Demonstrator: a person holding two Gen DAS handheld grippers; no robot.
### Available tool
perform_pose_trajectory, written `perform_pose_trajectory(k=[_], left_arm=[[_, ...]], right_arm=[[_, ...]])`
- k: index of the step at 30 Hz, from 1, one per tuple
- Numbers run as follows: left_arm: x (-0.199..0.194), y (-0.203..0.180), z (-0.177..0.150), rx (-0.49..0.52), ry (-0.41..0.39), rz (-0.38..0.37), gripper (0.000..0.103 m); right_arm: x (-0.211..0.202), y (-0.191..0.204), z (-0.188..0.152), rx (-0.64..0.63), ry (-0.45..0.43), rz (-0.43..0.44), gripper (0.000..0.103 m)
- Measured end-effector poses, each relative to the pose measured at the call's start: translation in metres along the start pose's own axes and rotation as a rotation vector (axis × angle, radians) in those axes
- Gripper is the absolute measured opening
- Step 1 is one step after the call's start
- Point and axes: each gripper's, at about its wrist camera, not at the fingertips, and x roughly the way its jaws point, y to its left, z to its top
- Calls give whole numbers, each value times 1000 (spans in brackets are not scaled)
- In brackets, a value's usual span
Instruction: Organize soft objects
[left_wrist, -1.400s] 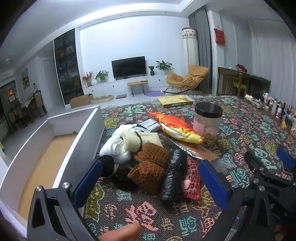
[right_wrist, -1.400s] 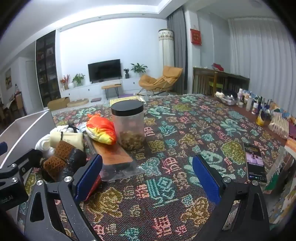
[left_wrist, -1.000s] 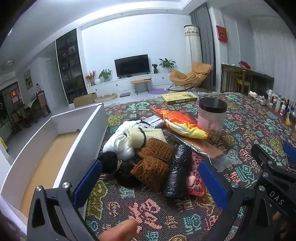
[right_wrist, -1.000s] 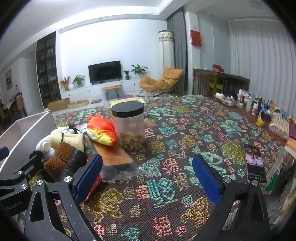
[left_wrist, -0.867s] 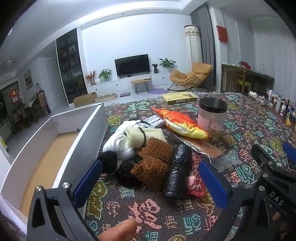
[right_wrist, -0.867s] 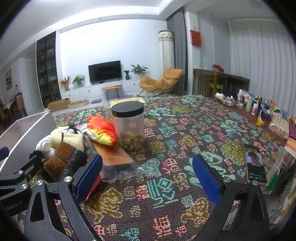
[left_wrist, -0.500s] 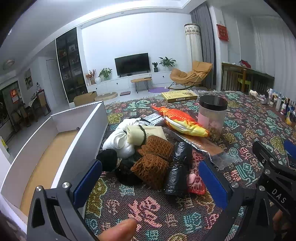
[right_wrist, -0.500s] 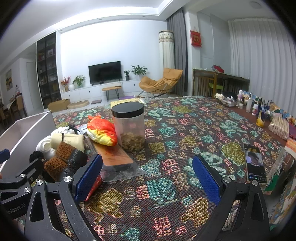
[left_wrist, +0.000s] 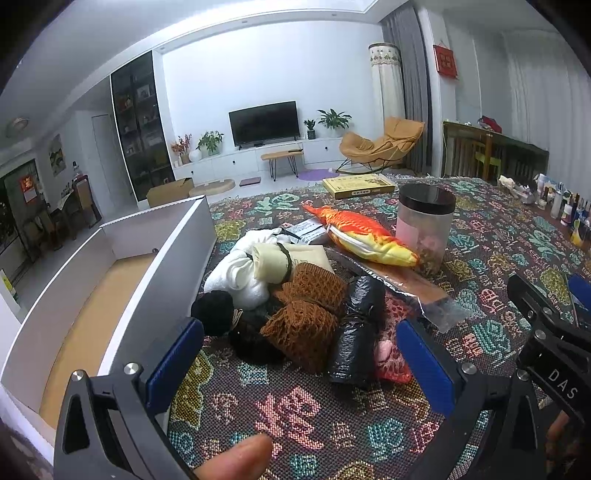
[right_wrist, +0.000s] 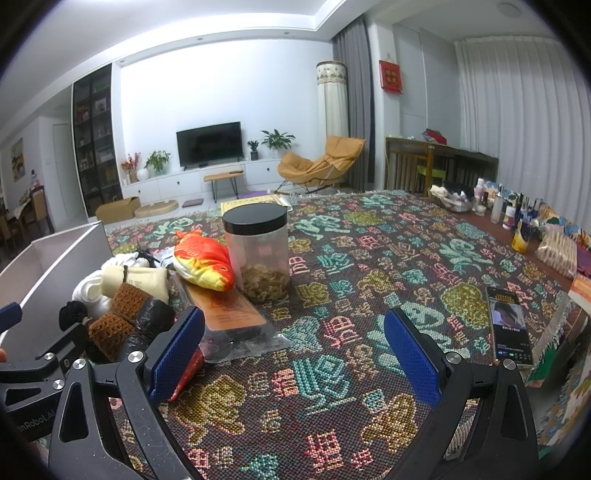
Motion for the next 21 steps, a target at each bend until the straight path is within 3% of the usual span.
perform_pose_trajectory(k=[21], left_arm=[[5, -1, -2, 4, 10, 0, 103]], right_arm=[[0, -1, 1, 1, 1, 1, 99]])
